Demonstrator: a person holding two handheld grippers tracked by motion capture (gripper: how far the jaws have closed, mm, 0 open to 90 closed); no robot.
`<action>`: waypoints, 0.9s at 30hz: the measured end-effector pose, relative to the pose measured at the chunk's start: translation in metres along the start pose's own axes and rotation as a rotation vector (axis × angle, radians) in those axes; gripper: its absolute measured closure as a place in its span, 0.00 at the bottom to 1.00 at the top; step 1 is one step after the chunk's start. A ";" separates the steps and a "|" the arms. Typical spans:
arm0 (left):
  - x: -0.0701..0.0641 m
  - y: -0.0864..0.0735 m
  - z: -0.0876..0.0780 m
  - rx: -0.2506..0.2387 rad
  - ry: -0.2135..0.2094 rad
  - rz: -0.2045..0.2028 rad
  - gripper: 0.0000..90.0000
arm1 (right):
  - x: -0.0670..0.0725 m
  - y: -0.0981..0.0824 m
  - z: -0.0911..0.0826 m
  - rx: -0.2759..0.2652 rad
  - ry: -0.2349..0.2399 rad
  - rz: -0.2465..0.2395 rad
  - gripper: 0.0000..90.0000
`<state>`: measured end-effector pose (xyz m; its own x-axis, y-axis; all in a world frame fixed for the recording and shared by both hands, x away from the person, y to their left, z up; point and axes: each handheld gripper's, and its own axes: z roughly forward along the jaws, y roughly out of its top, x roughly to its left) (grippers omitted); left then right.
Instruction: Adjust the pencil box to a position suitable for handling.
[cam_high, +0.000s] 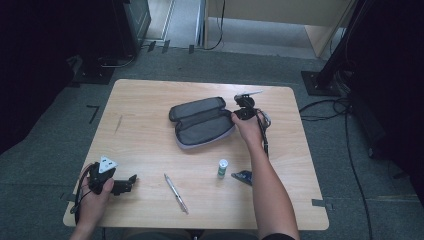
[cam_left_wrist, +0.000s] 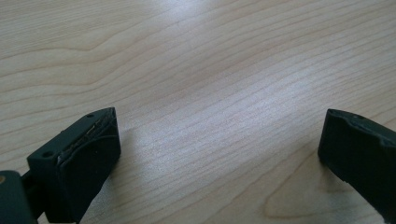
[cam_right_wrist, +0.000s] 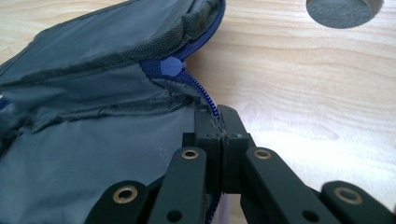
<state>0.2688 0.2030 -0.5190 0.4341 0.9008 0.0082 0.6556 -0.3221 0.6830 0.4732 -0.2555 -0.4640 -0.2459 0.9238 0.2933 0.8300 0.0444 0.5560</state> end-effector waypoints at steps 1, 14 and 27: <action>0.000 0.000 0.000 0.000 0.000 0.000 0.00 | 0.001 -0.002 -0.004 -0.002 -0.003 0.008 0.99; 0.000 0.000 0.000 0.000 0.001 0.001 0.00 | 0.010 -0.043 -0.034 -0.025 0.002 0.099 0.99; 0.000 0.000 0.000 0.000 0.001 0.000 0.00 | -0.010 -0.087 -0.046 -0.094 -0.058 0.260 0.99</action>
<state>0.2688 0.2027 -0.5191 0.4333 0.9012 0.0087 0.6557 -0.3219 0.6829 0.3807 -0.2862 -0.4792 0.0002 0.9201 0.3917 0.8107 -0.2295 0.5385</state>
